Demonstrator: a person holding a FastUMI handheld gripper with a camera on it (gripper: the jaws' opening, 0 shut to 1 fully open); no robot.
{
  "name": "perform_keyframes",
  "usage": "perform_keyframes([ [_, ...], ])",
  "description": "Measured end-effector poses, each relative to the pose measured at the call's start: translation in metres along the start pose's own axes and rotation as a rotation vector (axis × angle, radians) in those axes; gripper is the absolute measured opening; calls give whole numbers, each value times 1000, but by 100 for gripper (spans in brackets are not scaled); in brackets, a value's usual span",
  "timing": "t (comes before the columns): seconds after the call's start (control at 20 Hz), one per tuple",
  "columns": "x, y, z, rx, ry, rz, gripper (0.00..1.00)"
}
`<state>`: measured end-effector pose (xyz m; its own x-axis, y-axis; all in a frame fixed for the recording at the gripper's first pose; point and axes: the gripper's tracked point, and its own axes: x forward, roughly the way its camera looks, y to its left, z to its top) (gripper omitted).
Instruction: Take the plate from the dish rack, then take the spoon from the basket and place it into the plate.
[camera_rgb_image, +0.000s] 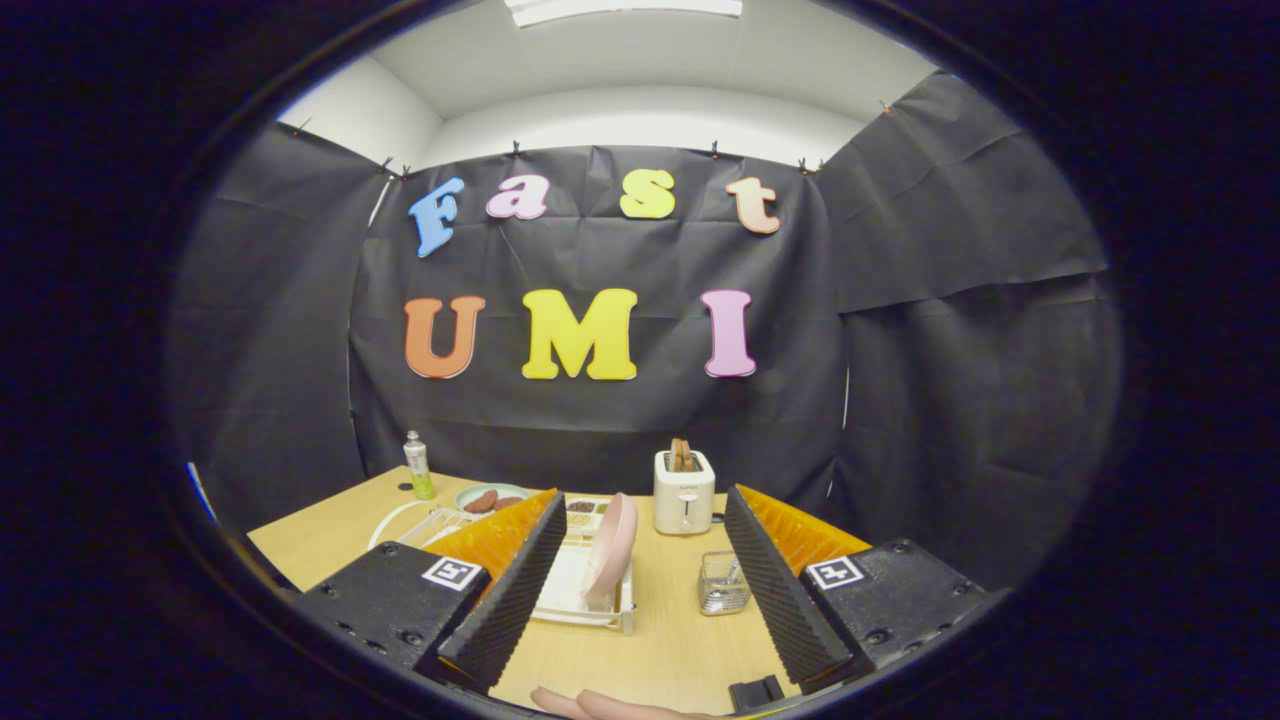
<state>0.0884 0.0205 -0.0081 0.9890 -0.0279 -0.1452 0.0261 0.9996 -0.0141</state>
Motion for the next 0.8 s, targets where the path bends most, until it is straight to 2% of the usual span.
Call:
perform_keyframes([
  [0.15,38,17,1,-75,93,31,100],
  [0.35,95,5,7,-145,199,-42,100],
  [0.7,183,3,-23,-155,504,-112,100],
  [0.8,200,10,-32,-152,604,-90,100],
])
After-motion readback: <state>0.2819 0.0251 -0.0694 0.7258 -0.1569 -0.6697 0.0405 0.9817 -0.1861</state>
